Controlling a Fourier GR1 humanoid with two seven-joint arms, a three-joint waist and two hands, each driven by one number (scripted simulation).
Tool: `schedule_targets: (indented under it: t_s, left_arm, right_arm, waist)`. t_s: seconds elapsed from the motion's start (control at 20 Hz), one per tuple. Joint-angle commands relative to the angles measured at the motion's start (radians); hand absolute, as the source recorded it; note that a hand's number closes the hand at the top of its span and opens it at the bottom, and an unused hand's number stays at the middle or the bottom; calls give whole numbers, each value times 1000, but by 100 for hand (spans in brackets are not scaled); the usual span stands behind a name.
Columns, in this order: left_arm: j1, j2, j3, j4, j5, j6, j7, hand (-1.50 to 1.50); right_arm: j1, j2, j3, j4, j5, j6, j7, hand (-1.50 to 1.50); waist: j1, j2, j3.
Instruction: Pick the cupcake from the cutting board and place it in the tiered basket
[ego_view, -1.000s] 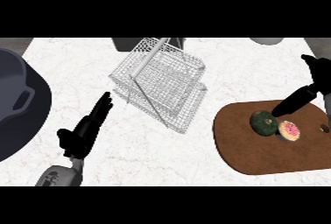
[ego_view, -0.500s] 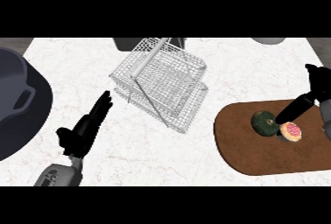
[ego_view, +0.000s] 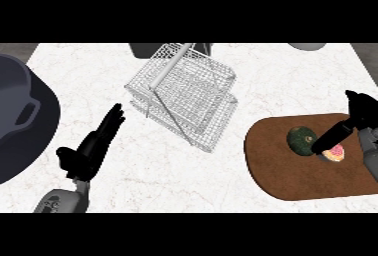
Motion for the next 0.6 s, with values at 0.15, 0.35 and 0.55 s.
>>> schedule_targets:
  t_s: [0.15,0.35,0.55]
  left_arm:
    - [10,4,10,-13,4,-14,18,0]
    - [33,-24,9,21,-17,1,-49,0]
    - [-55,-48,0,19,-35,27,47,0]
  right_arm:
    - [58,67,3,-10,75,-28,246,-150]
    - [151,58,-36,-41,72,-29,191,-150]
    - [156,82,-64,-32,93,-27,185,-150]
  waist:
    - [0,0,0]
    - [-13,0,0]
    - [-7,2,1]
